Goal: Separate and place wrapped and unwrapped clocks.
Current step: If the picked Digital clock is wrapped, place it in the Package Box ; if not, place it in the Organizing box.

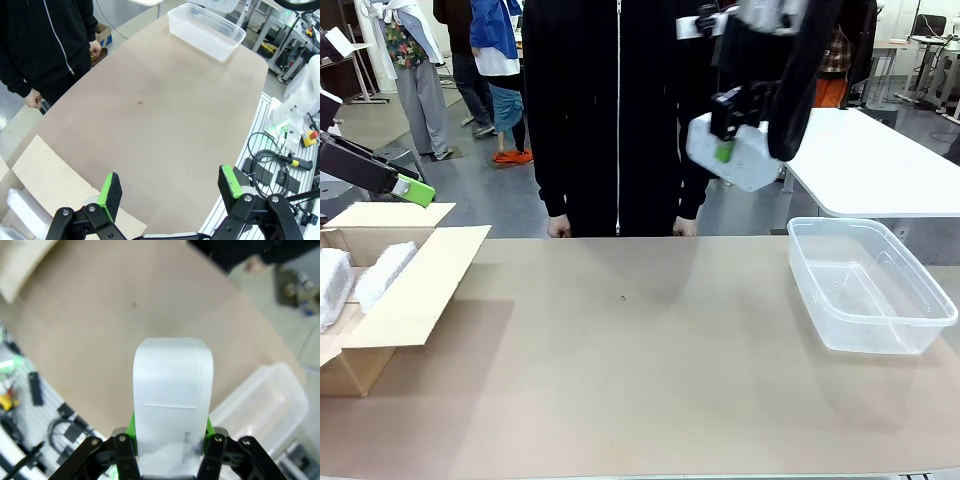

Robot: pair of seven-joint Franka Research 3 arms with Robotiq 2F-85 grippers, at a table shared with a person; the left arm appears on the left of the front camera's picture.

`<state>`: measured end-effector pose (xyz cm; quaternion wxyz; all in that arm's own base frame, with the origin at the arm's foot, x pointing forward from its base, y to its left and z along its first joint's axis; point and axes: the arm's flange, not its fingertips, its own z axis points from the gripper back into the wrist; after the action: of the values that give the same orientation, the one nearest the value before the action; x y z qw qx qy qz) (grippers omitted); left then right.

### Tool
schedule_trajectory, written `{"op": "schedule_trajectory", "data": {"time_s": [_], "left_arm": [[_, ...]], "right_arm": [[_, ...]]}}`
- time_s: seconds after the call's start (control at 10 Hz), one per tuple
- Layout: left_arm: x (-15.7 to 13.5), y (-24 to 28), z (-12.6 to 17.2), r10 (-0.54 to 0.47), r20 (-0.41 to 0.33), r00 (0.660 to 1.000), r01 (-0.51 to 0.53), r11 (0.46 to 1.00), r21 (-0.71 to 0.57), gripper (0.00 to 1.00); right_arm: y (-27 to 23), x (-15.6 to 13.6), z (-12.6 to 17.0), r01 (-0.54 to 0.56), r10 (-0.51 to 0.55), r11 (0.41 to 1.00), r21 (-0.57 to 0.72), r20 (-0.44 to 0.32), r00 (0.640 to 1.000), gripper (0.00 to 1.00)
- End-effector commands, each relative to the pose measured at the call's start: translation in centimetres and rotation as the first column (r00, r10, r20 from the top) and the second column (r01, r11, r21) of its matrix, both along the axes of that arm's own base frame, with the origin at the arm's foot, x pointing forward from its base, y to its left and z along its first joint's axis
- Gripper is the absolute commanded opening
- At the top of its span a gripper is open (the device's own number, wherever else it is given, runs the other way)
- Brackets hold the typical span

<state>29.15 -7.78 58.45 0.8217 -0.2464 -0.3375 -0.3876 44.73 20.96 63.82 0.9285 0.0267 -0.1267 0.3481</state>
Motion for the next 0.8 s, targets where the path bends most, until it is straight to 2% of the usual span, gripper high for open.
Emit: {"op": "schedule_trajectory", "data": {"time_s": [0.0, 0.4, 0.6, 0.7], "left_arm": [[0.1, -0.3, 0.0, 0.007, -0.001, 1.0, -0.007, 1.0, -0.007, 1.0], [0.1, -0.3, 0.0, 0.007, -0.001, 1.0, -0.007, 1.0, -0.007, 1.0], [0.1, -0.3, 0.0, 0.007, -0.001, 1.0, -0.007, 1.0, -0.007, 1.0], [0.1, -0.3, 0.0, 0.007, -0.001, 1.0, -0.007, 1.0, -0.007, 1.0]], "right_arm": [[-7.5, 1.8, -2.0, 0.19, -0.187, 0.977, 0.096, -0.042, 0.981, 0.51], [-17.1, 5.1, -10.6, 0.378, -0.365, 0.902, 0.207, -0.101, 0.926, 0.51], [-18.5, 6.9, -16.9, 0.45, -0.429, 0.862, 0.235, -0.136, 0.893, 0.51], [-19.0, 7.4, -19.6, 0.489, -0.468, 0.847, 0.208, -0.143, 0.872, 0.51]]}}
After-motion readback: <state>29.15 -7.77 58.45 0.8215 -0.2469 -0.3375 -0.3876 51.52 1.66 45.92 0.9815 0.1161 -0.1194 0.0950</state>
